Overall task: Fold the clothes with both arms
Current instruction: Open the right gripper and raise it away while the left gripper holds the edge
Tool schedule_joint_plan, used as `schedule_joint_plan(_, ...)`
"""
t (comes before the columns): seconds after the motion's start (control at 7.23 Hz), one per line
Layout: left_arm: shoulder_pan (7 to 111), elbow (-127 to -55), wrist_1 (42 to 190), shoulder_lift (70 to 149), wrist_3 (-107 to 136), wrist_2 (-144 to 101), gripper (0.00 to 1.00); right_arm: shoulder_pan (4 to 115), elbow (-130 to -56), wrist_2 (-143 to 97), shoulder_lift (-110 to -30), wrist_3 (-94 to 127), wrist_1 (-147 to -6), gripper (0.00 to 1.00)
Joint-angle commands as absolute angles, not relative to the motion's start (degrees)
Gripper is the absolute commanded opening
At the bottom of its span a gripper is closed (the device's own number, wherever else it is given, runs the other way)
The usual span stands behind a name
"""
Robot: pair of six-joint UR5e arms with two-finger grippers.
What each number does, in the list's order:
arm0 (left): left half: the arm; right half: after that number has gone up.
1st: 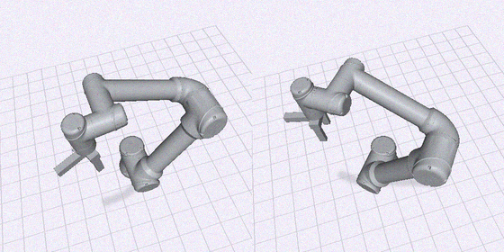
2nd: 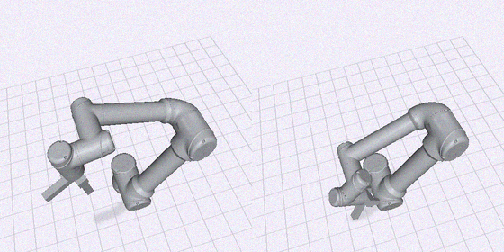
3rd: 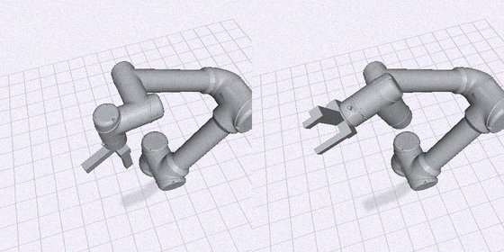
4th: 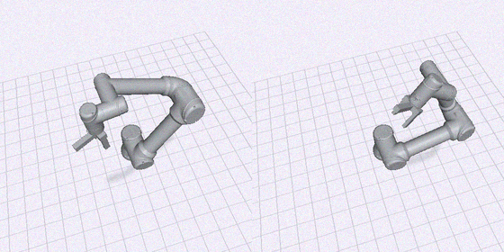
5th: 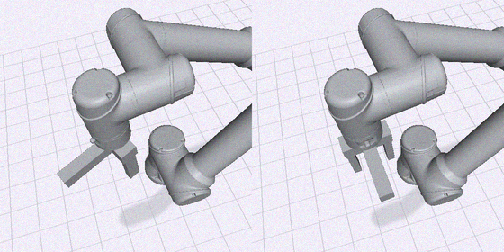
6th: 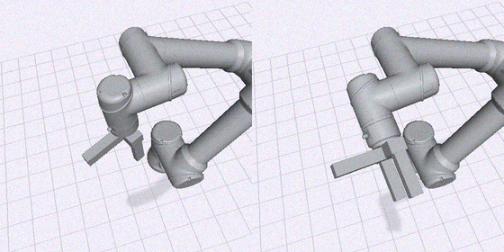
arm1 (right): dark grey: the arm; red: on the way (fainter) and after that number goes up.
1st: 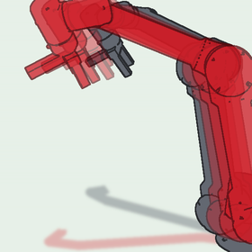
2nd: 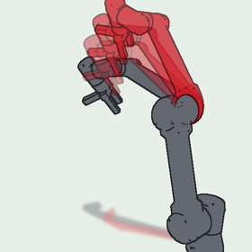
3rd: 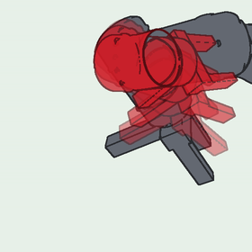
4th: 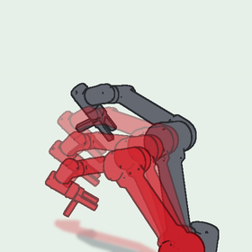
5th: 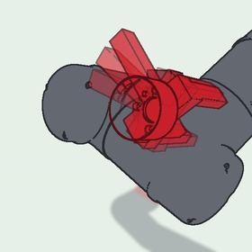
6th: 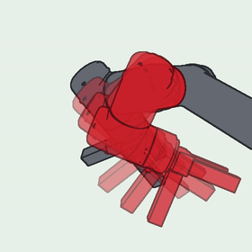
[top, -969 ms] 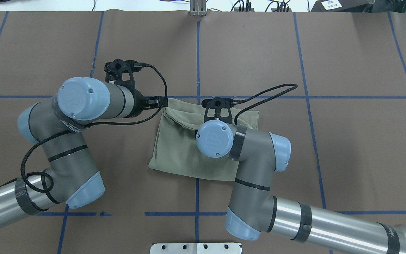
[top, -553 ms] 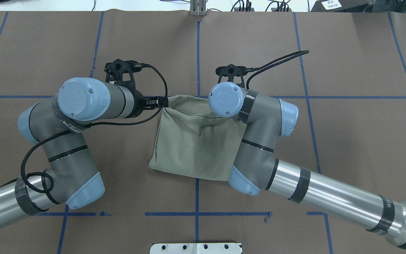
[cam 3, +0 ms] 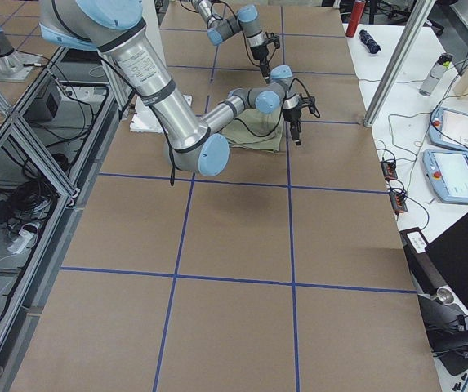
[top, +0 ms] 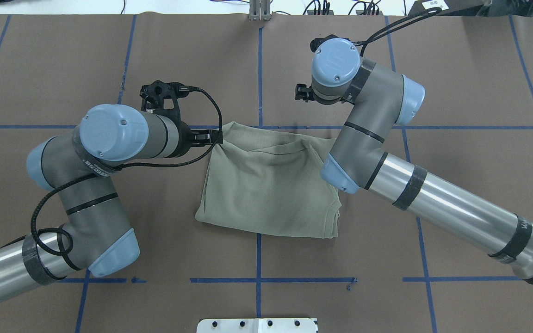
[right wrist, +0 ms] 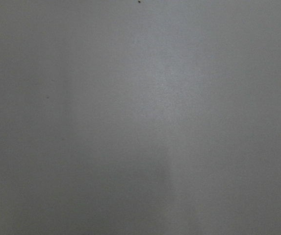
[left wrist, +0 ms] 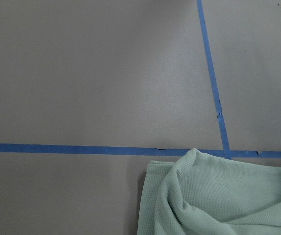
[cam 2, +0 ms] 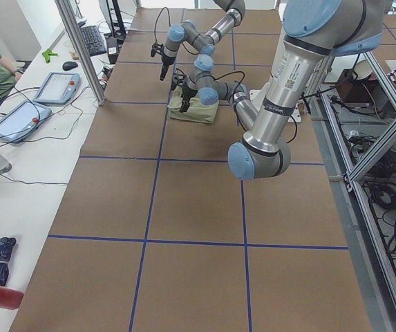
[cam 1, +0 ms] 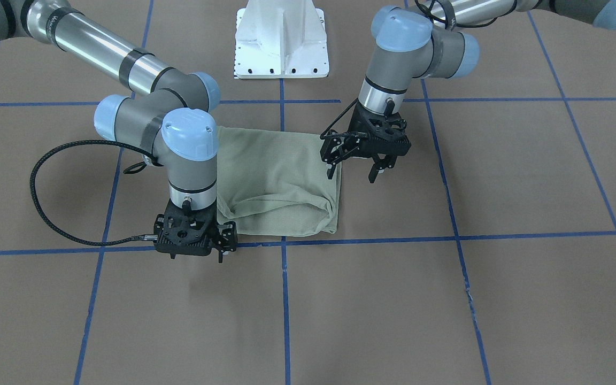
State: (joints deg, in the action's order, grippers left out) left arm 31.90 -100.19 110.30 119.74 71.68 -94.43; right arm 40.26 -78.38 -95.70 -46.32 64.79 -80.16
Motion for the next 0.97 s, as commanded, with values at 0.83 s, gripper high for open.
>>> schedule_joint_plan(0.83, 29.18, -84.23, 110.74, 127.69, 72.25, -92.99, 1.00, 40.69, -82.53, -98.26, -47.90, 64.42, -80.07, 1.00)
